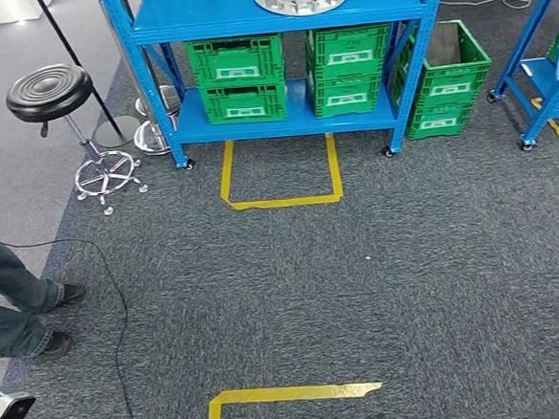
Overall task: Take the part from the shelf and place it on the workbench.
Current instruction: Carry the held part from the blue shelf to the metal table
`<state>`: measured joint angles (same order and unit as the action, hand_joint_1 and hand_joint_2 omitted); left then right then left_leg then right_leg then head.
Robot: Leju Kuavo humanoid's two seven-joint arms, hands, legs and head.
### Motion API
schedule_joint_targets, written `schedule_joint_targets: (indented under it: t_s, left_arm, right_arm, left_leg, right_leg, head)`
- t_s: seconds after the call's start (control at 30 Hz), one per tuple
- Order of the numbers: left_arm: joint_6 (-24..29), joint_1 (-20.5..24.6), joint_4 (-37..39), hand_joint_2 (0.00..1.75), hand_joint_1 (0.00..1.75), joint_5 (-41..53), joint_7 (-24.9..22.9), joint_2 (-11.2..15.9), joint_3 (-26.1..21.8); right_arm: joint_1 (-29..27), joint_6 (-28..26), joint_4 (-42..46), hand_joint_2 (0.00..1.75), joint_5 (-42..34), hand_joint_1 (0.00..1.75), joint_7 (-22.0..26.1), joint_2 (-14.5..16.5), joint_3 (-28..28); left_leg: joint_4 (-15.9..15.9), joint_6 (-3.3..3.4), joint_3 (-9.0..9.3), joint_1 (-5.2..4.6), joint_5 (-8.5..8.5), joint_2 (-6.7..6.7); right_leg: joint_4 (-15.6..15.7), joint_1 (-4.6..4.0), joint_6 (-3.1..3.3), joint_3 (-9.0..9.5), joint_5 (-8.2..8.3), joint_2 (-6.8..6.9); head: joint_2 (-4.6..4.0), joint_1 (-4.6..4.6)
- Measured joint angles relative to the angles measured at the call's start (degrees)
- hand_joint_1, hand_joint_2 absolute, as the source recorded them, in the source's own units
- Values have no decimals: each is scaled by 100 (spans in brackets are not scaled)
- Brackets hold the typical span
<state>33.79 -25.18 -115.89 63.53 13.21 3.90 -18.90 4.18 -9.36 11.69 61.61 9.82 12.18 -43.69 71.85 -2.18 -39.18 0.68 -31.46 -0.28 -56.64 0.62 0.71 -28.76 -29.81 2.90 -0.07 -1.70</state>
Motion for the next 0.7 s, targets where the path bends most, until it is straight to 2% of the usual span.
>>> schedule_joint_targets:
  t_s: [0.03,0.1,0.13,0.17,0.23,0.27,0.3,0.37,0.4,0.43,0.47,0.5,0.53,0.57,0.6,0.63,0.67,0.7]
  left_arm:
    - [0,1,0,175,175,-1,2,-2,-3]
    - [-1,20,0,175,175,-7,6,-2,-13]
    - [-1,34,0,175,175,-11,11,-2,-19]
    - [-2,45,1,175,175,-16,16,-4,-26]
    - [-2,44,1,175,175,-22,21,-8,-43]
    - [-1,39,1,175,175,-26,21,-11,-51]
    - [-1,44,1,175,175,-30,21,-13,-58]
    - [-1,61,1,175,175,-34,22,-20,-61]
    - [-2,67,2,175,175,-34,23,-24,-61]
    - [-2,67,2,175,175,-34,23,-30,-61]
    - [-2,64,2,175,175,-34,24,-34,-61]
    - [-2,63,2,175,175,-35,27,-38,-63]
    - [-2,63,2,175,175,-38,30,-42,-64]
    - [-3,64,2,175,175,-43,35,-45,-65]
    - [-4,71,2,175,175,-50,40,-46,-67]
    - [-6,78,2,175,175,-58,46,-47,-68]
    - [-9,83,3,175,175,-66,55,-47,-70]
    - [-13,84,3,175,175,-72,63,-48,-74]
  right_arm:
    - [6,-1,0,0,0,0,0,1,1]
    - [19,-2,0,0,1,0,1,3,3]
    - [25,-2,0,0,2,0,0,4,3]
    - [31,-2,0,0,2,0,-2,4,4]
    - [49,-2,0,0,2,0,-5,4,4]
    - [57,-2,0,0,2,0,-4,4,5]
    - [65,-2,-1,0,2,0,-3,4,6]
    - [64,-2,-1,0,2,0,-3,4,9]
    - [56,-2,-2,0,2,0,-4,4,10]
    - [45,-2,-2,0,2,0,-8,4,11]
    - [36,-2,-2,0,2,0,-10,4,12]
    - [31,-3,-1,0,2,0,-12,4,13]
    - [31,-4,-1,0,2,0,-13,4,14]
    - [35,-4,-1,0,1,0,-13,4,15]
    - [39,-5,-1,0,1,0,-12,4,18]
    - [43,-5,-1,0,1,0,-13,4,21]
    - [46,-7,-1,0,0,0,-14,4,24]
    - [46,-9,-1,0,0,0,-15,4,26]
  left_leg:
    - [-347,16,191,-5,191,54]
    - [-1111,80,589,-50,458,318]
    - [-1337,118,695,-77,504,425]
    - [-1432,156,725,-102,495,474]
    - [-1454,225,697,-101,506,362]
    - [-1471,260,692,-87,521,298]
    - [-1490,297,686,-69,541,236]
    - [-1508,352,666,-50,573,109]
    - [-1507,367,652,-51,581,38]
    - [-1506,374,644,-53,586,-38]
    - [-1505,376,643,-55,589,-115]
    - [-1503,375,648,-56,591,-195]
    - [-1502,370,657,-56,593,-273]
    - [-1498,361,662,-53,596,-346]
    - [-1480,343,653,-61,595,-417]
    - [-1466,315,634,-60,601,-483]
    - [-1455,278,605,-55,612,-548]
    - [-1448,237,576,-49,628,-619]
  right_leg:
    - [0,-2,-5,13,-9,61]
    - [-7,-27,-37,40,-39,168]
    - [-12,-46,-59,47,-54,222]
    - [-15,-63,-82,52,-67,280]
    - [-10,-75,-131,57,-94,382]
    - [-45,-69,-162,42,-141,325]
    - [-180,-60,-192,-19,-241,193]
    - [-843,-45,-230,-330,-598,-147]
    - [-1279,-43,-235,-544,-780,-237]
    - [-1621,-43,-237,-724,-882,-269]
    - [-1774,-44,-234,-820,-867,-281]
    - [-1670,-44,-225,-798,-724,-292]
    - [-1350,-43,-209,-670,-495,-327]
    - [-914,-35,-189,-487,-258,-451]
    - [-497,-16,-172,-312,-87,-599]
    - [-220,-6,-158,-187,4,-725]
    - [-85,-1,-147,-121,26,-811]
    - [-61,-7,-135,-101,17,-792]
  head:
    - [0,-1]
    - [0,3]
    - [0,1]
    - [0,3]
    - [0,3]
    - [0,-3]
    - [0,-14]
    - [0,-37]
    - [0,-39]
    - [0,-41]
    - [0,-40]
    - [0,-40]
    - [0,-41]
    - [0,-42]
    - [0,-39]
    - [0,-35]
    - [0,-31]
    - [0,-28]
